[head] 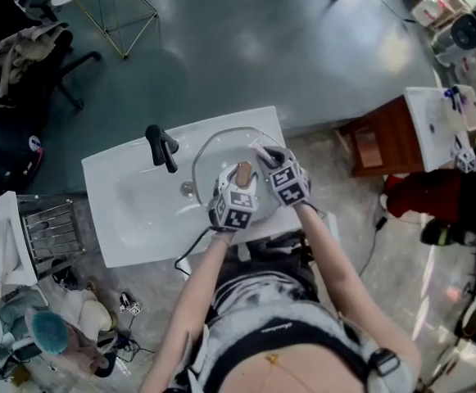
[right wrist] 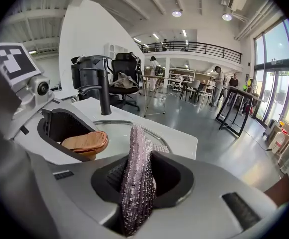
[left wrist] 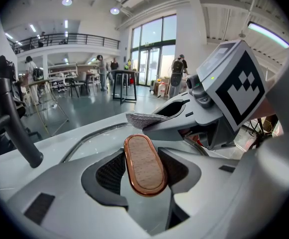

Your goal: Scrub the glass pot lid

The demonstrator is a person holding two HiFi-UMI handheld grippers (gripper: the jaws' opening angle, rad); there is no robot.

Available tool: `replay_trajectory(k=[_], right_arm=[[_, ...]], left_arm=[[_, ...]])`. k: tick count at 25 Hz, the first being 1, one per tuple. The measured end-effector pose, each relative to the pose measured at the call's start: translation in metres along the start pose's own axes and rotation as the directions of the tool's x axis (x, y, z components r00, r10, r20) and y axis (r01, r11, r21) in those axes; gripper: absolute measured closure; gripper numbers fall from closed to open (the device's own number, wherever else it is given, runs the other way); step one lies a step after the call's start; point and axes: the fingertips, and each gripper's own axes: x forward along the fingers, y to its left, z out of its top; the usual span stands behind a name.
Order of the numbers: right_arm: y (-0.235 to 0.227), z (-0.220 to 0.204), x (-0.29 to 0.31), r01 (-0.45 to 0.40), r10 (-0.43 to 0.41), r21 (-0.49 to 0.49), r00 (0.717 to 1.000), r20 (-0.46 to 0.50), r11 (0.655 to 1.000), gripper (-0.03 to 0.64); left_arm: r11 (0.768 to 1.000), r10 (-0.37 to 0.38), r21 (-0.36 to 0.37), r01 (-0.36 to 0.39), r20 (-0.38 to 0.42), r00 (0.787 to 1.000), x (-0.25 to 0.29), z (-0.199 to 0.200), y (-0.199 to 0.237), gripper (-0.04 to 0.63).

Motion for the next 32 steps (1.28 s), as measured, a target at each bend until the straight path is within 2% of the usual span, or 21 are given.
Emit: replay_trajectory(k=[11,20,24,32], right_arm=[[0.011,0.018,0.020,-0.107,0.108,-0.125,0.994,-0.001,0.986,0.520],[0.027,0.038,0.043,-0.224,0.227,-0.239,0.974,-0.014,0.945,0.520],[0.033,0.044,0.049,-0.290,0.295,-0.290,0.955,-0.026,0.912,0.520],[0.051,0.054,0.059,-0.424,0.433,-0.401,0.898,-0.073,0.812,0.520]], left_arm=[[1.000,0.001,0.002,-0.001,-0.003,1.000,0.002,-0.002,-0.002,0.394],[1.000,0.005,0.001,-0.005,0.001,1.000,0.003,-0.003,0.000,0.394],[1.000,0.005,-0.001,-0.005,0.000,1.000,0.004,-0.002,0.000,0.393],[1.000,0.008,0.001,-0.008,-0.002,1.000,0.004,-0.001,0.000,0.394]])
